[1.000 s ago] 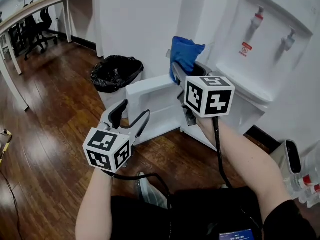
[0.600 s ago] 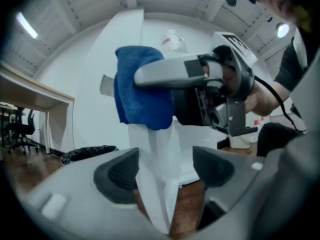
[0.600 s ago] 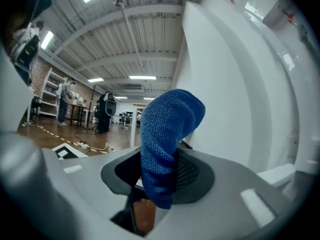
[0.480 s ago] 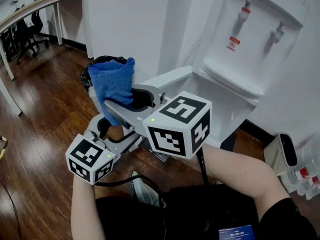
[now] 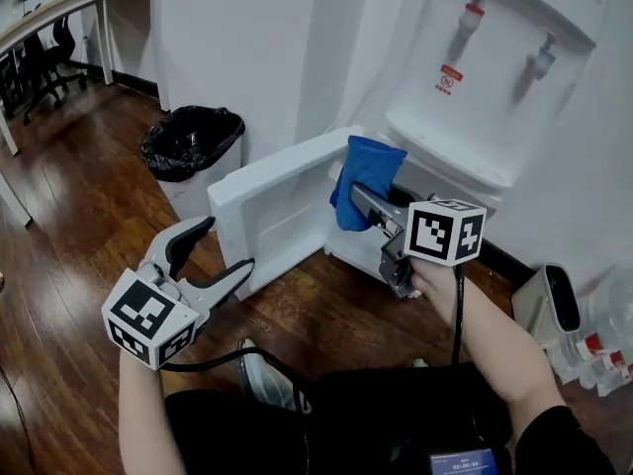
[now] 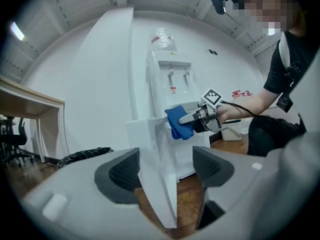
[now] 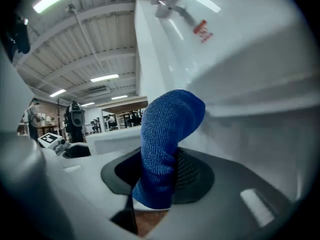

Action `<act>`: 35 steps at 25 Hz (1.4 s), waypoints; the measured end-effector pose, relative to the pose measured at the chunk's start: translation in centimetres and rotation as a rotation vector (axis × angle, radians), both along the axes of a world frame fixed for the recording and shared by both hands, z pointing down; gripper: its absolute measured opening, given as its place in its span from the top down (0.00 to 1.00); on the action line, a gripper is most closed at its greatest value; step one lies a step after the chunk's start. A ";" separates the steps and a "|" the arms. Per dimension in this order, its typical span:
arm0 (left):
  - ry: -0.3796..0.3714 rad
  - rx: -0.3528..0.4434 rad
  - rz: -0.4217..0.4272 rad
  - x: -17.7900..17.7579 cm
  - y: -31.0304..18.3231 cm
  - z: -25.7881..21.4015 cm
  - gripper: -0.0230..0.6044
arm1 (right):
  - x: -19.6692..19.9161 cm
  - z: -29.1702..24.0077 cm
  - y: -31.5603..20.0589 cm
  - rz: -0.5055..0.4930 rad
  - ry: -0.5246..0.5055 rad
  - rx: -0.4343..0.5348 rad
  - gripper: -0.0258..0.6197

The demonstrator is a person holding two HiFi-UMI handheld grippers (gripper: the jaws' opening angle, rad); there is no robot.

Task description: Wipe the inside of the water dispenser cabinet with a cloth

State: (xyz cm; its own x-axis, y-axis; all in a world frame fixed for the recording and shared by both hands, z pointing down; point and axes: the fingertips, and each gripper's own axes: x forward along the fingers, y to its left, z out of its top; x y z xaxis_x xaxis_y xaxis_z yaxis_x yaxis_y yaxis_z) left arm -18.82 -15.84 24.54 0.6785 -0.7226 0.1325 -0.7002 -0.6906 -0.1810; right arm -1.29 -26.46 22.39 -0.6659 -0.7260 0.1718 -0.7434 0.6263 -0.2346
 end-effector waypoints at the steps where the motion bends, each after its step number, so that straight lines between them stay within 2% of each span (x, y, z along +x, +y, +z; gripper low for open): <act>1: -0.017 -0.010 0.002 0.0 0.0 0.4 0.43 | 1.2 1.8 -0.8 0.030 0.004 -0.046 0.73; 4: -0.031 -0.029 0.006 0.1 0.1 1.2 0.43 | 4.3 5.3 -4.1 0.162 0.025 -0.107 0.73; 6: -0.036 -0.029 0.015 0.3 0.1 1.2 0.43 | 5.3 4.8 -6.0 0.243 0.037 -0.061 0.73; 9: -0.073 -0.039 0.040 0.7 0.4 1.7 0.43 | 3.2 2.5 -6.4 0.249 0.081 0.033 0.73; 12: -0.104 -0.027 0.040 0.1 0.3 2.3 0.43 | -1.8 1.2 -3.9 0.160 0.137 0.105 0.73; 15: -0.092 -0.042 0.036 0.0 0.0 2.5 0.43 | -6.4 0.4 -0.1 0.033 0.174 0.180 0.73; 19: -0.058 -0.069 0.058 0.1 0.2 2.6 0.43 | -13.2 -1.4 6.7 -0.211 0.239 0.381 0.73; 22: -0.082 -0.133 0.110 0.0 1.0 4.2 0.43 | -18.3 -1.7 11.2 -0.390 0.302 0.501 0.73; 24: -0.104 -0.185 0.153 0.0 1.6 6.0 0.41 | -20.2 -0.6 12.5 -0.457 0.336 0.525 0.73; 26: -0.094 -0.199 0.150 -0.1 1.5 6.8 0.37 | -20.8 0.9 12.5 -0.483 0.333 0.499 0.73; 28: -0.083 -0.179 0.112 -0.2 0.8 6.6 0.37 | -20.6 2.3 11.7 -0.474 0.313 0.460 0.73; 31: -0.074 -0.158 0.076 -0.3 0.1 6.4 0.36 | -18.5 3.5 8.8 -0.391 0.269 0.413 0.73; 33: -0.058 -0.153 0.066 -0.4 -0.1 6.4 0.37 | -15.2 3.9 5.3 -0.282 0.237 0.376 0.73; 35: -0.047 -0.151 0.056 -0.5 -0.4 6.3 0.37 | -10.2 4.5 0.9 -0.122 0.221 0.335 0.73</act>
